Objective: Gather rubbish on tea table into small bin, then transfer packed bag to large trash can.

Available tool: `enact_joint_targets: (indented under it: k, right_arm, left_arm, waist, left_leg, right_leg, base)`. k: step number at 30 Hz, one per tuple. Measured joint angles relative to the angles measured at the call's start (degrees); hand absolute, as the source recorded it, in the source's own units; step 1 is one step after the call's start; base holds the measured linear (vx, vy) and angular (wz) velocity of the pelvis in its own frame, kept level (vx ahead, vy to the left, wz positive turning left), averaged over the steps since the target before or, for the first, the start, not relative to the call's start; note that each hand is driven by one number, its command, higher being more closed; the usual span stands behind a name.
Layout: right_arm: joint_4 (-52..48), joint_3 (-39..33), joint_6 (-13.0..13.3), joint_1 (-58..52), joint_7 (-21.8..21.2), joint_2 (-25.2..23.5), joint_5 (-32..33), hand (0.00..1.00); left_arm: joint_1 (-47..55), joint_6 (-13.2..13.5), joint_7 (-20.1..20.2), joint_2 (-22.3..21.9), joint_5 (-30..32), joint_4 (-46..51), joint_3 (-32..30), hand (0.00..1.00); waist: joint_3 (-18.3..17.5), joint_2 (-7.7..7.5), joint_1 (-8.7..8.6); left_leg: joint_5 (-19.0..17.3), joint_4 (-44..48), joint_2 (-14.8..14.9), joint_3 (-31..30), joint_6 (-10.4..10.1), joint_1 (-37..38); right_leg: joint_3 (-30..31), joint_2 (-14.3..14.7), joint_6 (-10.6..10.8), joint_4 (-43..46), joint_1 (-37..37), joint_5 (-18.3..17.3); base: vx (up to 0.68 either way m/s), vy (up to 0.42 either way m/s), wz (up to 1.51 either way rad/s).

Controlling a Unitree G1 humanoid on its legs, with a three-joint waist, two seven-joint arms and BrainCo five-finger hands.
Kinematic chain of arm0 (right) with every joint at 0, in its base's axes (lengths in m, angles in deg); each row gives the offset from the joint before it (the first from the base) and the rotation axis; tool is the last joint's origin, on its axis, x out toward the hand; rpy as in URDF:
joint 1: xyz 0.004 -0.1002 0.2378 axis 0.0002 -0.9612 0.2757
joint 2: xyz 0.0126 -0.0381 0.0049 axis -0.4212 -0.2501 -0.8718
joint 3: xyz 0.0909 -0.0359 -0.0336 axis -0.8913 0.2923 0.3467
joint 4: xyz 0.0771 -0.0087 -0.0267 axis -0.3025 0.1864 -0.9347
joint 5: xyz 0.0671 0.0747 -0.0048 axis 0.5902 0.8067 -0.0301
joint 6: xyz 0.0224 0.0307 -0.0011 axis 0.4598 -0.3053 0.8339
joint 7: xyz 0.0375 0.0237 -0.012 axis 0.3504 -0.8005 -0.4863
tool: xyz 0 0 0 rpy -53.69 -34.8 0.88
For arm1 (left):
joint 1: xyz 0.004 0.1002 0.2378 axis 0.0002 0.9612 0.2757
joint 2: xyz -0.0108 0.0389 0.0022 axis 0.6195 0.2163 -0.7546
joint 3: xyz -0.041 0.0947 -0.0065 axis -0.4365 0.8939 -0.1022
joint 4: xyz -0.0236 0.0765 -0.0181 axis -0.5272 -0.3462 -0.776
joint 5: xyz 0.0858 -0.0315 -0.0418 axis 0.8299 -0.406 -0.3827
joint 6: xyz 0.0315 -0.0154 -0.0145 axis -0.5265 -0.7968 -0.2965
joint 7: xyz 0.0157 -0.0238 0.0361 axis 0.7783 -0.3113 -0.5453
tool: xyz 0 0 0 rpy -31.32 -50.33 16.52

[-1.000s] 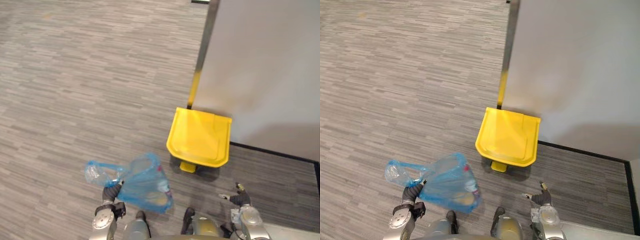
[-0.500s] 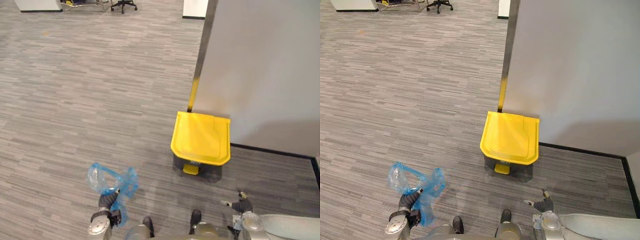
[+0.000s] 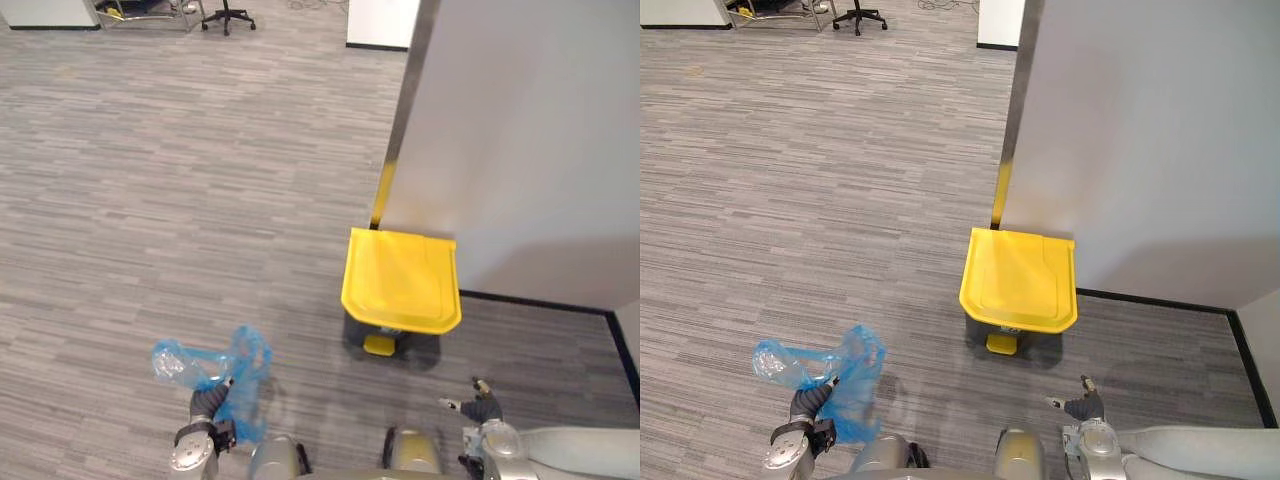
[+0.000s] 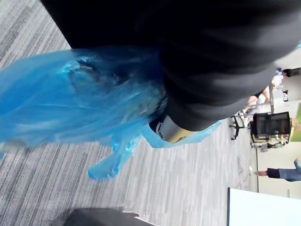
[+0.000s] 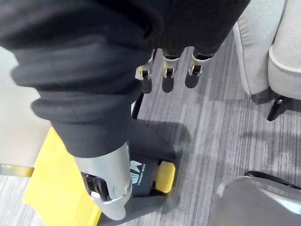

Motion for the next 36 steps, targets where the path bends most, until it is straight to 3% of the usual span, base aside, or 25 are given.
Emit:
enact_joint_targets:
  k: [1,3,4,5,6,7,8,9,10,11,14,16,18,21,23,27,30,32,34,36]
  right_arm:
    - [0.03,-0.07,0.00,0.01,0.01,0.02,0.04,0.00]
    - [0.90,-1.23,-0.06,0.16,0.08,0.24,1.41,0.00]
    - [1.30,-1.24,-0.11,0.18,0.10,0.54,1.82,0.00]
    - [3.54,-1.24,-0.47,0.55,0.08,1.84,2.42,0.00]
    - [4.36,-1.33,-0.72,1.01,0.08,2.86,2.47,0.00]
    - [4.64,-3.05,-1.38,2.20,-0.02,3.60,2.71,0.00]
    - [4.56,-3.90,-1.54,2.41,-0.01,3.57,3.22,0.00]
    - [4.54,-7.08,-1.83,2.57,0.43,3.57,3.95,0.00]
    - [4.69,-8.47,-2.13,2.60,0.31,4.24,4.46,0.00]
    - [4.65,-8.37,-2.12,2.73,0.19,4.56,4.54,0.00]
    - [4.50,-9.30,-1.47,5.17,0.26,4.13,7.57,0.00]
    - [4.52,-9.54,-1.12,6.06,0.23,2.57,8.68,0.00]
    - [4.52,-8.96,-1.00,6.34,0.26,0.79,8.72,0.00]
    - [4.39,-3.69,-0.93,7.26,0.08,-1.56,8.97,0.00]
    - [2.35,1.01,-0.68,8.41,0.10,-2.02,9.10,0.00]
    - [-0.83,6.71,0.50,14.27,0.26,-2.43,9.19,0.00]
    - [-2.07,8.79,0.82,22.01,0.66,-1.66,9.07,0.00]
    - [-2.08,10.67,0.67,27.34,1.45,0.05,8.99,0.00]
    - [-1.72,10.64,-0.09,34.08,2.71,4.63,8.36,0.00]
    - [-1.45,10.58,-0.14,38.60,2.98,8.46,7.90,0.00]
  left_arm:
    - [-0.48,-0.01,0.08,0.30,0.01,-0.01,0.38,1.00]
    - [-4.10,0.00,0.13,0.59,0.00,-0.66,0.31,1.00]
    - [-5.26,0.03,0.12,0.78,0.00,-1.07,0.33,1.00]
    - [-7.63,0.05,-0.31,0.85,0.07,-3.23,0.37,1.00]
    - [-8.65,0.01,-0.64,0.35,0.07,-4.24,0.41,1.00]
    - [-9.74,0.11,-1.16,0.55,0.11,-4.62,1.07,1.00]
    - [-10.20,0.13,-1.17,1.11,0.05,-4.65,1.23,1.00]
    - [-10.83,0.13,-1.23,1.66,-0.03,-4.79,0.98,1.00]
    - [-10.54,0.19,-1.38,1.59,-0.16,-4.86,-0.32,1.00]
    - [-10.37,0.18,-1.54,1.65,-0.16,-4.91,-0.68,1.00]
    - [-11.07,0.13,-1.75,1.77,-1.14,-6.11,-1.17,1.00]
    - [-11.90,0.36,-1.11,2.14,-1.14,-5.26,-1.15,1.00]
    - [-11.84,0.79,-1.01,2.77,-1.11,-5.16,-1.40,1.00]
    - [-11.04,0.94,-1.07,4.41,-1.10,-5.11,-2.24,1.00]
    - [-10.90,1.08,-1.10,4.81,-1.00,-5.06,-3.18,1.00]
    - [-11.14,1.26,-1.11,4.21,-0.68,-3.11,-3.54,1.00]
    - [-12.31,1.38,-1.02,3.15,-0.57,-2.04,-1.90,1.00]
    - [-12.50,1.44,-1.08,3.35,-0.58,-0.99,-1.45,1.00]
    - [-14.34,1.61,-1.18,3.66,-0.77,-0.29,-0.27,1.00]
    - [-14.59,1.95,-1.21,3.67,-0.87,-0.25,0.36,1.00]
  waist:
    - [0.11,-0.16,-0.01]
    - [1.64,-0.56,-0.12]
    - [2.38,-0.66,-0.23]
    - [3.33,0.06,-0.29]
    - [3.97,1.30,-0.34]
    - [4.67,2.85,-0.26]
    - [4.60,2.63,-0.29]
    - [4.57,2.48,-0.62]
    - [4.49,2.50,-0.07]
    - [4.40,2.53,0.12]
    - [4.01,2.51,-0.29]
    - [3.45,1.20,-0.20]
    - [3.26,0.63,0.23]
    - [2.46,-1.77,0.95]
    - [2.32,-2.26,1.79]
    - [2.82,-1.57,1.85]
    - [4.96,0.48,1.79]
    - [5.71,0.93,2.23]
    - [8.07,1.06,3.27]
    - [9.16,0.85,3.23]
  left_leg:
    - [-0.67,0.34,0.03,-0.64,-0.03,0.15]
    - [-2.69,2.52,-0.06,-3.63,-0.54,0.84]
    - [-3.48,3.69,-0.24,-4.91,-1.41,1.21]
    - [-5.92,5.79,0.37,-8.27,-3.29,2.57]
    - [-6.44,5.61,1.63,-9.55,-3.68,3.63]
    - [-5.60,3.56,2.56,-11.23,-5.15,4.91]
    - [-4.78,3.05,2.56,-11.55,-5.68,5.18]
    - [-2.65,4.85,3.11,-11.51,-6.21,5.46]
    - [0.27,7.46,5.05,-10.53,-6.48,5.19]
    - [1.93,8.57,6.18,-9.64,-6.53,5.23]
    - [8.55,8.89,9.89,-6.18,-10.37,4.58]
    - [5.04,5.49,11.68,-3.69,-11.55,2.00]
    - [4.05,-0.99,12.52,-1.26,-11.56,2.98]
    - [4.06,-0.78,10.94,0.22,-11.69,2.52]
    - [4.06,0.83,10.68,0.91,-11.70,0.60]
    - [4.06,1.75,11.01,0.93,-11.70,-0.44]
    - [4.06,1.72,11.38,1.06,-11.70,-0.81]
    - [4.06,1.79,11.85,1.14,-11.71,-1.84]
    - [4.05,2.51,12.45,1.00,-11.71,-2.39]
    - [4.03,3.27,12.85,1.02,-11.71,-3.46]
  right_leg:
    - [-1.21,0.09,0.24,-3.50,-0.65,0.45]
    - [-4.66,0.05,3.21,-23.16,-1.27,7.50]
    - [-5.28,-0.13,3.72,-25.69,-1.46,7.89]
    - [-4.72,0.39,2.08,-24.23,0.11,11.41]
    - [-4.83,1.08,2.00,-22.30,0.87,10.51]
    - [-5.15,1.01,2.28,-15.84,-0.69,3.93]
    - [-5.01,0.63,1.42,-13.14,-1.59,2.41]
    - [-5.62,0.28,-1.01,-9.20,-1.96,0.54]
    - [-6.02,1.06,-2.06,-7.52,-1.02,-1.17]
    - [-6.13,1.86,-2.62,-7.63,-0.37,-1.43]
    - [-6.94,6.16,-6.40,-14.55,2.45,0.37]
    - [-7.27,6.43,-7.89,-17.84,3.20,1.72]
    - [-7.90,6.14,-7.56,-17.41,3.51,1.51]
    - [-7.35,4.29,-5.25,-17.08,2.61,1.83]
    - [-6.99,3.90,-3.82,-18.35,2.73,2.81]
    - [-7.12,3.54,-3.68,-18.79,2.62,2.90]
    - [-7.21,3.72,-3.69,-18.62,2.26,2.90]
    - [-7.27,4.09,-3.70,-18.28,1.17,2.91]
    - [-7.54,4.31,-3.81,-17.54,0.41,2.98]
    - [-7.65,4.50,-4.14,-17.33,-0.33,3.19]
  base:
    - [0.28,-0.081,0.54]
    - [0.39,-0.146,0.80]
    - [0.40,-0.221,1.06]
    - [0.29,-0.197,0.82]
    - [0.40,-0.236,0.73]
    - [0.34,-0.170,0.41]
    - [0.42,-0.219,0.51]
    - [0.44,-0.241,0.28]
    - [0.43,-0.248,0.04]
    - [0.46,-0.263,-0.37]
    - [0.31,-0.145,-0.32]
    - [0.20,0.035,-0.01]
    - [0.08,0.116,0.21]
    - [0.02,0.118,0.09]
    - [-0.05,0.101,0.05]
    - [-0.01,0.029,0.04]
    - [-0.02,-0.014,0.00]
    - [-0.05,-0.056,-0.01]
    - [-0.03,-0.054,0.05]
    - [-0.07,-0.034,0.01]
